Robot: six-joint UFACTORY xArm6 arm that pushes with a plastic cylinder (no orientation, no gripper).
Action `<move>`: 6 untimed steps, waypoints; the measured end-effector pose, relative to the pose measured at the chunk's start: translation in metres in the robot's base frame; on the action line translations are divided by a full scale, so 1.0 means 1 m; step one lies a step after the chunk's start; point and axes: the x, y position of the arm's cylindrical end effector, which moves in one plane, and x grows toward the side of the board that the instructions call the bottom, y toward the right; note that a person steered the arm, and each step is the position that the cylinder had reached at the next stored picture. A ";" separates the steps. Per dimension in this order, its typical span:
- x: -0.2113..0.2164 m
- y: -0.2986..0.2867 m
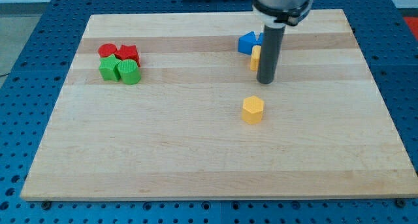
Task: Move the hexagon into the bottom side of the blue triangle
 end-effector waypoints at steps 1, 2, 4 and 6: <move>-0.006 -0.009; -0.027 -0.007; -0.008 0.002; 0.102 0.073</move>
